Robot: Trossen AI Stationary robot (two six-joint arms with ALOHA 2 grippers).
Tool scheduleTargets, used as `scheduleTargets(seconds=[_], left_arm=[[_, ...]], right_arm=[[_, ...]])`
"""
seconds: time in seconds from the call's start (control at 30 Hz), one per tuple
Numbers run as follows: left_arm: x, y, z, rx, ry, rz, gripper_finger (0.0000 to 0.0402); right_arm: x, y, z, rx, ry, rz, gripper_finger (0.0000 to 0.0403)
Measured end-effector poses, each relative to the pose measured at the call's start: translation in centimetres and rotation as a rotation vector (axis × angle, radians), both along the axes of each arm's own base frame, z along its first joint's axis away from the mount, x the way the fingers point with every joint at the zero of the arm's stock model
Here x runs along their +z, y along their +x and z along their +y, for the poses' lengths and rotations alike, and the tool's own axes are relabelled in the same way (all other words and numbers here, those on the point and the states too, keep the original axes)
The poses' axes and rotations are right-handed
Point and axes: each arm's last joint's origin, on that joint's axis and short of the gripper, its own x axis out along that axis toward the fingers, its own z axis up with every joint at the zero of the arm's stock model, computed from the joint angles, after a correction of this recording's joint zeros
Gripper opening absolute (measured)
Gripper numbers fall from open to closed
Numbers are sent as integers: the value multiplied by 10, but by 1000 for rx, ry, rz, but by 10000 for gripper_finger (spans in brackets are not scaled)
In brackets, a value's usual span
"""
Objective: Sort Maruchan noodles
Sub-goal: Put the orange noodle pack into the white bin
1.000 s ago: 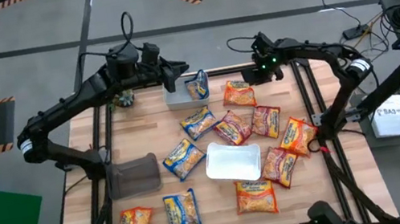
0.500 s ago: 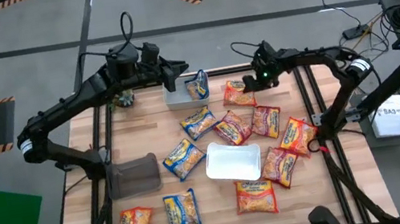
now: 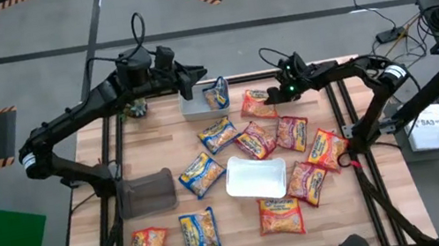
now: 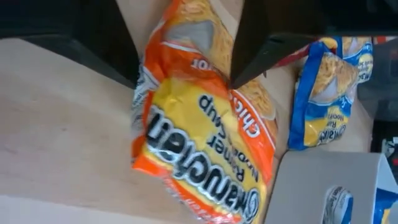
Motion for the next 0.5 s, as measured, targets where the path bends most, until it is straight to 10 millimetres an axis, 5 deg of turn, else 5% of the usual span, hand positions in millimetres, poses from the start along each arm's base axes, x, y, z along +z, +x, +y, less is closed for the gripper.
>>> scheduleTargets(seconds=[0.33,0.5], left_arm=[[0,0,1,30,-18,-10,82],[0,0,0,29,-24,-12,82]], right_arm=[[1,1,0,1,-12,-11,36],[9,3,-2,18,4,-60,11]])
